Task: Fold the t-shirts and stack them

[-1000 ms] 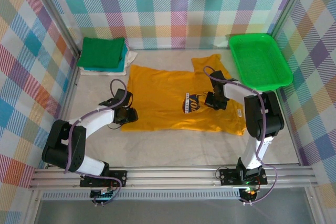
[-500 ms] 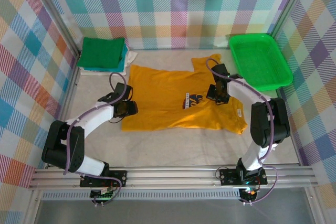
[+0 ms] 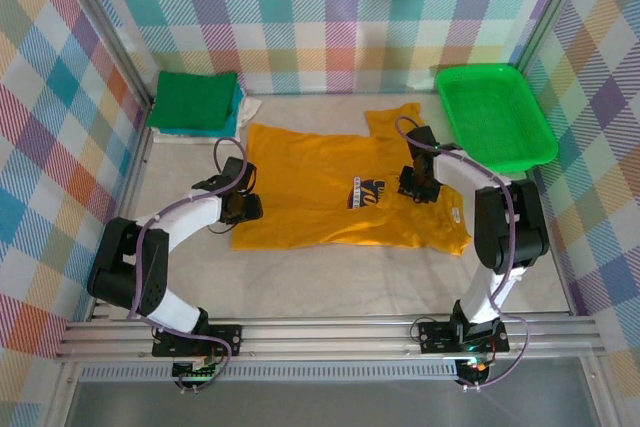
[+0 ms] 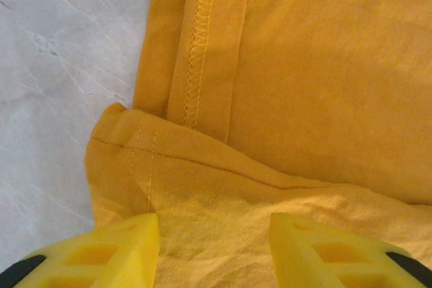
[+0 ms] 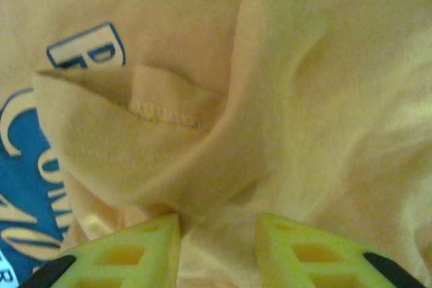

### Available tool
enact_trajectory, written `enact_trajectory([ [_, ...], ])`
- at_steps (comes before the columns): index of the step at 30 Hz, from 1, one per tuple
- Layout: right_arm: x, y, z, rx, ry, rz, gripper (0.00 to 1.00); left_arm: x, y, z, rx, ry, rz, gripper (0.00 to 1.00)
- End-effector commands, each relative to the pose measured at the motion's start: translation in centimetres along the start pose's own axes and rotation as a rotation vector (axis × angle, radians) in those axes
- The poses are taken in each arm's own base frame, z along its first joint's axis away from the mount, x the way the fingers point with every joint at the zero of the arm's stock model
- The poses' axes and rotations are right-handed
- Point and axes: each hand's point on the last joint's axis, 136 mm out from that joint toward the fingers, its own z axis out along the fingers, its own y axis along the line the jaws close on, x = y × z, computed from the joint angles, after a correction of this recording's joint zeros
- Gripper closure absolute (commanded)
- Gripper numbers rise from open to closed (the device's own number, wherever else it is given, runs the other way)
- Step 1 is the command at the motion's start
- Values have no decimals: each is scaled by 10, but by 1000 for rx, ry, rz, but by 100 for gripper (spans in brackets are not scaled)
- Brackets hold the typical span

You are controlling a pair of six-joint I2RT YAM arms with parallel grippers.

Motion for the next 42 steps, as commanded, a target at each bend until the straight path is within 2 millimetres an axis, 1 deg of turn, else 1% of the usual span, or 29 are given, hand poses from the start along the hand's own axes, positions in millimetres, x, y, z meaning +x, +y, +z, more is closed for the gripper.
enact_trajectory([
  [1, 7, 8, -31, -109, -30, -3, 62, -6, -8, -24, 43, -47, -8, 53],
  [3, 18, 5, -35, -130, -20, 6, 61, -3, -9, -32, 66, -67, -25, 52],
  [4, 26, 1, -32, -133, -1, 14, 62, 0, -11, -33, 86, -73, -40, 52],
  [5, 31, -1, -29, -136, 15, 21, 65, 2, -12, -32, 105, -74, -52, 51],
  [6, 37, -5, -24, -138, 31, 36, 70, 6, -14, -28, 123, -69, -61, 51],
  [9, 47, -19, -10, -155, 69, 111, 88, 21, -9, -14, 107, -25, -94, 53],
  [10, 48, -25, -6, -159, 78, 145, 92, 26, -8, -9, 104, -10, -107, 54],
  [13, 51, -44, 0, -150, 79, 212, 93, 34, -2, -1, 86, 6, -149, 55],
  [15, 52, -59, 7, -110, 76, 237, 94, 38, 2, 3, 76, 4, -168, 55],
  [19, 62, -80, 22, -105, 113, 329, 96, 52, 16, 17, 35, 57, -234, 56],
  [20, 65, -84, 24, -101, 116, 347, 96, 57, 18, 20, 28, 76, -248, 56],
  [23, 74, -86, 26, -101, 144, 358, 99, 71, 23, 25, 13, 114, -276, 56],
  [25, 83, -85, 26, -115, 168, 366, 100, 79, 25, 23, 20, 122, -286, 56],
  [29, 107, -83, 15, -113, 206, 341, 100, 96, 29, 10, 29, 131, -296, 56],
  [32, 130, -85, 7, -95, 239, 350, 100, 117, 30, 3, 41, 168, -313, 56],
  [35, 148, -92, 1, -81, 258, 361, 99, 138, 33, -3, 35, 199, -324, 55],
  [37, 149, -97, -1, -62, 249, 359, 98, 144, 34, -7, 49, 191, -336, 55],
  [39, 146, -98, -5, -52, 244, 347, 98, 143, 34, -15, 60, 182, -334, 56],
  [41, 137, -93, -12, -62, 230, 321, 96, 135, 37, -27, 43, 158, -302, 56],
  [42, 130, -91, -17, -71, 213, 308, 94, 126, 37, -35, 34, 131, -282, 56],
])
